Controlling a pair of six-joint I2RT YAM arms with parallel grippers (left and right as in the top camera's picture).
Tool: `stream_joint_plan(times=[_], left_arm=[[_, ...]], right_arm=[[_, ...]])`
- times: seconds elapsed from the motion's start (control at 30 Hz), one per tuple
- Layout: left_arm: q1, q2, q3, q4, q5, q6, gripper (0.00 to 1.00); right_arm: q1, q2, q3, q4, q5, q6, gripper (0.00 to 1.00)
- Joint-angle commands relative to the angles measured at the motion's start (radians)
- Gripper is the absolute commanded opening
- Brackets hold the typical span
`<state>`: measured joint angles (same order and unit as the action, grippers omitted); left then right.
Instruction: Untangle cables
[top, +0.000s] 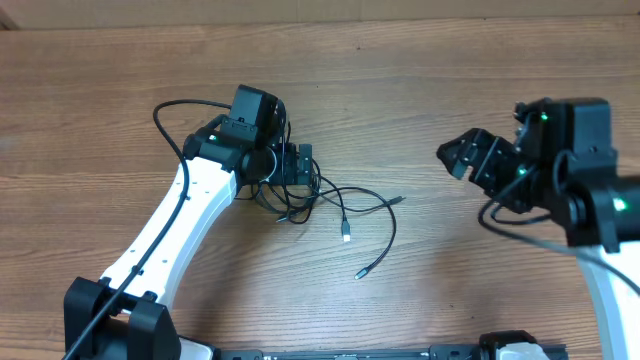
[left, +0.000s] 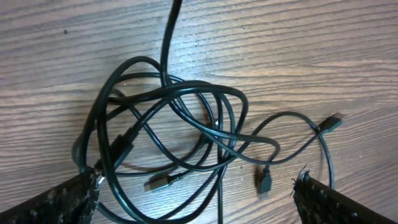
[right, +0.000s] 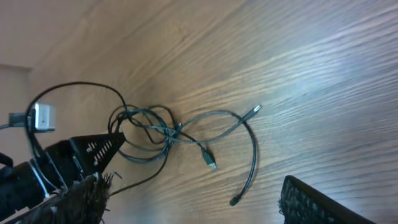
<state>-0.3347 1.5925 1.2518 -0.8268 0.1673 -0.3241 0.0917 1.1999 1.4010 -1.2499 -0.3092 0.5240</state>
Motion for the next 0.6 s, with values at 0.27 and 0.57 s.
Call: stream_joint_plan(times=[0.27,0.57], left_arm=[[0.000,-0.010,0.006,-0.175,-0.537,0.040,1.00],[0.001,-0.005,0.005,-0.209,-0.576,0.040,1.00]], right_arm=[[0.001,0.169,0.019,-0.011,-0.060,0.003,0.87],[0.001,0.190,0.019,-0.011,-0.060,0.003,0.88]])
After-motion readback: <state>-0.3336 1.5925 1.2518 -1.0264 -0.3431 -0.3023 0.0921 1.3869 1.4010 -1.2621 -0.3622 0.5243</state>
